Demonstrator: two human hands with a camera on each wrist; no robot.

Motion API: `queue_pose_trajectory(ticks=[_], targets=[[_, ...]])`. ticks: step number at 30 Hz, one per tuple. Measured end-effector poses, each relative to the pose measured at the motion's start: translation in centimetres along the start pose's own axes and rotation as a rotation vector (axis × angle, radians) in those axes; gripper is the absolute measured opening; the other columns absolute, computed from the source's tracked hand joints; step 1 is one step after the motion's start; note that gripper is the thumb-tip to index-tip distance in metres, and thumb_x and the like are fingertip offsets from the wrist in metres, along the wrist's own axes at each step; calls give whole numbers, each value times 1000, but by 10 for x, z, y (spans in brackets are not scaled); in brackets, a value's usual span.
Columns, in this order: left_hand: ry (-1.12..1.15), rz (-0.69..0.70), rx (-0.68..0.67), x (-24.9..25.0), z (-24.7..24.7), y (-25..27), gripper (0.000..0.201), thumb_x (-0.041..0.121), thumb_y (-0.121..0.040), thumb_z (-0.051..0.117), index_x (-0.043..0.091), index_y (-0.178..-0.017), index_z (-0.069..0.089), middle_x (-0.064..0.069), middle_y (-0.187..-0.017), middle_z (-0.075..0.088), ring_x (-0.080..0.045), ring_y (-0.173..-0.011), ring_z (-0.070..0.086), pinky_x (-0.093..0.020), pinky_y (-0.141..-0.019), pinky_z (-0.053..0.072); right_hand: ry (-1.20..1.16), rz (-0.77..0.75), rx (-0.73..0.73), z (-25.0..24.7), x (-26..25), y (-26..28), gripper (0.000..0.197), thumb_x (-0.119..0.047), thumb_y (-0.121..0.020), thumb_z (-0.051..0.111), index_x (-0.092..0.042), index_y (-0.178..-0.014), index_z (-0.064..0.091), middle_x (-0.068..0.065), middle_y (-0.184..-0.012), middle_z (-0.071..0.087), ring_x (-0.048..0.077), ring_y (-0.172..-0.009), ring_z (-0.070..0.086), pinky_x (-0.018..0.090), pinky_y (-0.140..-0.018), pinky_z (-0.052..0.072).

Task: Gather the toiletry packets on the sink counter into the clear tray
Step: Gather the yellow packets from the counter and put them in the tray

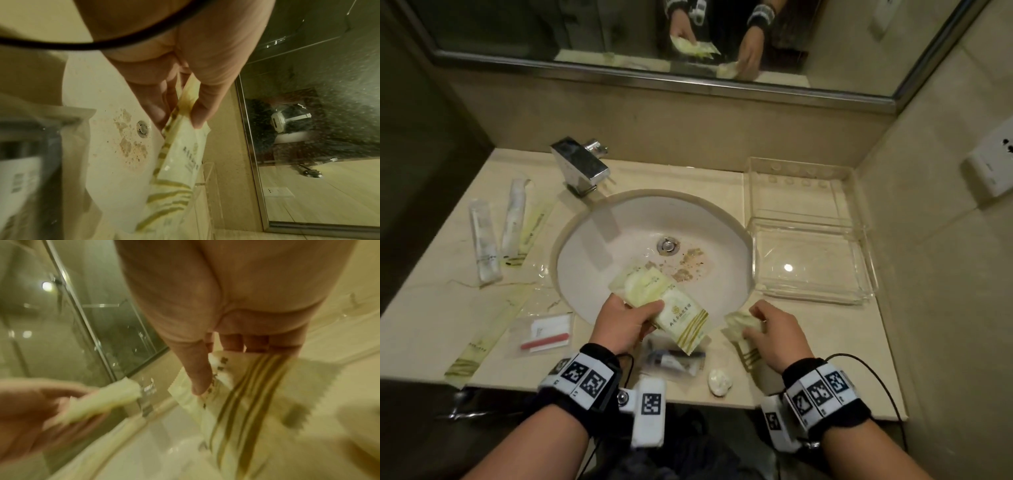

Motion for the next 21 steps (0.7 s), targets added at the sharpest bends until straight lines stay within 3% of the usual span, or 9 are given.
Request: queue_pose_trajectory(ticks=[3, 7, 9, 11, 15, 17, 21], targets=[[-8, -7, 11, 1, 2, -1, 26, -3, -82, 69, 10, -104, 63, -13, -101, 74, -29, -91, 72, -47, -84, 57, -300, -56, 44, -28, -21, 4, 18, -17, -83, 72, -22, -100, 67, -11, -92, 68, 8, -85, 64, 21, -74, 49], [7, -8, 7, 4, 11, 1, 27, -3, -82, 68, 14, -102, 61, -11, -100, 74, -26, -88, 73, -35, -67, 60, -599, -164, -147, -24, -62, 8, 20, -10, -86, 67, -26, -98, 69, -5, -96, 72, 9, -89, 68, 26, -76, 56], [18, -6, 5, 5, 16, 3, 30, -3, -82, 69, 15, -104, 60, -11, -101, 73, -27, -89, 72, -30, -61, 59, -611, -191, -197, -16, -73, 7, 28, -4, -86, 65, -30, -97, 68, -4, -98, 72, 10, -92, 68, 25, -79, 55], [14, 3, 1, 7, 20, 4, 31, -2, -82, 69, 14, -107, 60, -12, -103, 72, -27, -89, 72, -28, -59, 58, -571, -198, -201, -8, -77, 4, 34, -3, -82, 68, -33, -98, 67, -1, -100, 71, 14, -96, 66, 30, -85, 56], [64, 4, -13, 11, 25, 6, 34, -4, -82, 68, 10, -112, 58, -13, -104, 72, -28, -89, 72, -29, -59, 59, -562, -155, -182, 4, -75, 0, 38, -9, -72, 78, -29, -99, 61, 18, -99, 67, 27, -94, 66, 41, -82, 56], [94, -6, -17, 10, 26, 7, 35, -5, -83, 67, 10, -114, 57, -13, -104, 72, -29, -91, 72, -32, -64, 61, -564, -143, -160, 5, -73, -1, 34, -9, -72, 79, -22, -96, 59, 16, -96, 70, 26, -90, 67, 37, -76, 57], [124, -1, -21, 10, 28, 7, 35, -6, -83, 65, 10, -113, 58, -13, -106, 72, -29, -93, 72, -41, -78, 58, -561, -133, -81, 2, -69, -4, 30, -14, -70, 82, -20, -94, 64, 4, -98, 67, 18, -89, 63, 36, -83, 56]])
Point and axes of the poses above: each hand's wrist, its own y-axis away from the middle knuckle, its own z-axis out of the palm, x = y × z, the point moved 9 cm from there along -y, towards the middle knuckle
